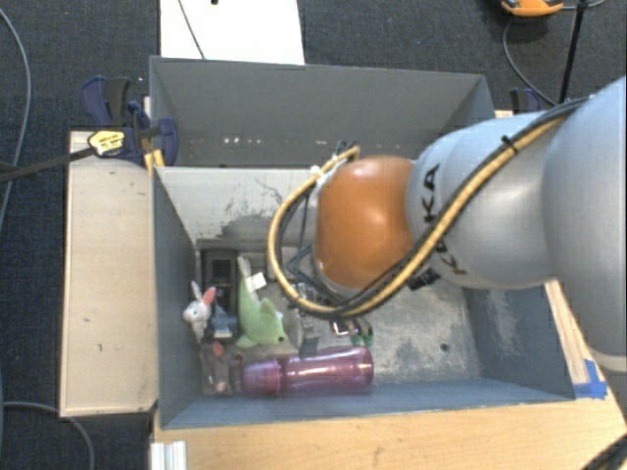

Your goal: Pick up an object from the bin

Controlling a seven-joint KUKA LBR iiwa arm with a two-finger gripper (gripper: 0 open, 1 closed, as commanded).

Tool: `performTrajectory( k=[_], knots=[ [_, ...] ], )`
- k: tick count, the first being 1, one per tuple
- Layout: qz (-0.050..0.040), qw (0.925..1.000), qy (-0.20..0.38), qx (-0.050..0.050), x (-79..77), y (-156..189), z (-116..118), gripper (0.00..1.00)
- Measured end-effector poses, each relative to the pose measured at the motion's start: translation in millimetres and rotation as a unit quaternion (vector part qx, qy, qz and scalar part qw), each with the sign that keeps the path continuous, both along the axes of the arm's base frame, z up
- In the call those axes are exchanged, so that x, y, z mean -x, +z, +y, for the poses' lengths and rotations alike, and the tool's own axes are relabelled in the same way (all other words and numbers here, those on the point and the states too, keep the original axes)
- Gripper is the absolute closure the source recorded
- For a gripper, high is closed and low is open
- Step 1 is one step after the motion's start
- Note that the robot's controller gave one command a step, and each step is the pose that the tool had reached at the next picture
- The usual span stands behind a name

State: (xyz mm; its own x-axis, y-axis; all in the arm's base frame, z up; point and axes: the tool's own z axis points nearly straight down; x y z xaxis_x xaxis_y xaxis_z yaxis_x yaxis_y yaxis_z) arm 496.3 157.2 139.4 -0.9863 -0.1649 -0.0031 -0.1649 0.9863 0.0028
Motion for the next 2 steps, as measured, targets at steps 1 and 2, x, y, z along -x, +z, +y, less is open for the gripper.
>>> performTrajectory(
  k=[1, 2],
  knots=[
    [0.0017, 0.9968, -0.079, -0.001, -24.2, 14, -26, 1.00],
    [-0.0003, 0.9974, -0.072, 0.001, -52.5, 40, -12, 1.00]
  ],
)
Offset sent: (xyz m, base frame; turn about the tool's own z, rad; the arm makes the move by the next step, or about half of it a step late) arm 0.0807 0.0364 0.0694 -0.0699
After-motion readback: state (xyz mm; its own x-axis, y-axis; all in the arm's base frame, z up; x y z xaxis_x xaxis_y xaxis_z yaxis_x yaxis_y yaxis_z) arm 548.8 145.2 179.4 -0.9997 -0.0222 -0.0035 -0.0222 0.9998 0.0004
